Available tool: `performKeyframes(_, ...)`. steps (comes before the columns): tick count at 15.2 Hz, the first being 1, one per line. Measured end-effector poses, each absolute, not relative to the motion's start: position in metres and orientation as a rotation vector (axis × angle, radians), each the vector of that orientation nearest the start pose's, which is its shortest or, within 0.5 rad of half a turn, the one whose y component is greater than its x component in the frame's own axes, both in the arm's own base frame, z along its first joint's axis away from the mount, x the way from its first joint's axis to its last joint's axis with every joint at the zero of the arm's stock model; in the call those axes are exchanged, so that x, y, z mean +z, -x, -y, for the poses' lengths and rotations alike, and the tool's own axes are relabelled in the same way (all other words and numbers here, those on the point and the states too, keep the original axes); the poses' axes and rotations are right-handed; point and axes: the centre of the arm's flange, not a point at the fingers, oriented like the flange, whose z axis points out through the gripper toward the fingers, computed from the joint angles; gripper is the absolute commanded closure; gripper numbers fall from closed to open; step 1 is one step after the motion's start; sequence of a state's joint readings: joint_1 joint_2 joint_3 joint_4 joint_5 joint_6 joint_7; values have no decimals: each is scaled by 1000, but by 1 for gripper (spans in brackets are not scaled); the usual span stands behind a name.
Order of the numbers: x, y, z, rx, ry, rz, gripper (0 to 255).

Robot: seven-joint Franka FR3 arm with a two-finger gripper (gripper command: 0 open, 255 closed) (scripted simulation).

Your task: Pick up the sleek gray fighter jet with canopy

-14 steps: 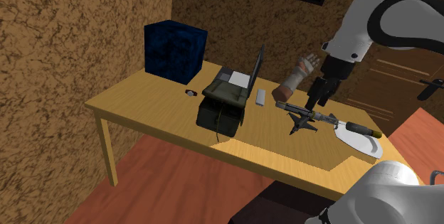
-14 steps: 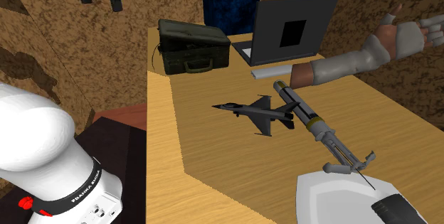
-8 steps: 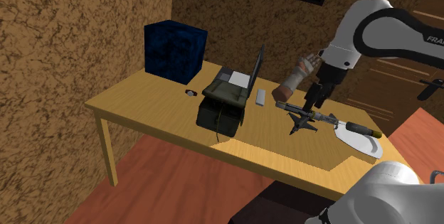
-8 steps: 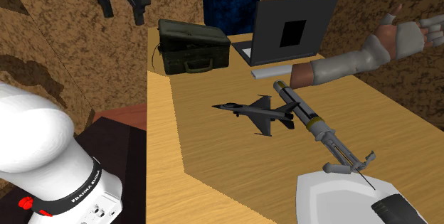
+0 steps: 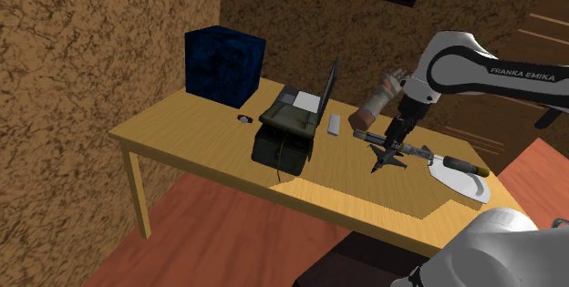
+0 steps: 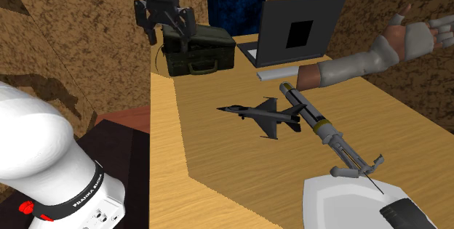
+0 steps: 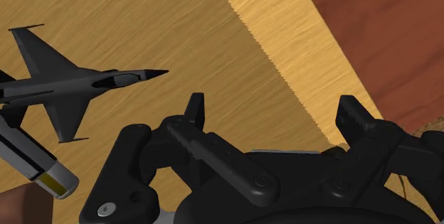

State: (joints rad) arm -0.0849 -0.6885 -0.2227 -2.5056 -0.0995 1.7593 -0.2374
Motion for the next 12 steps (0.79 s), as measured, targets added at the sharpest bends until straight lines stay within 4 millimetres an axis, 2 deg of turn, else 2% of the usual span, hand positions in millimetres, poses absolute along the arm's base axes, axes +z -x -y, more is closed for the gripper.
performKeyframes(9, 430, -354, 205, 56, 3106, 63, 0)
performKeyframes(12, 413, -368, 234, 46, 3114, 81, 0)
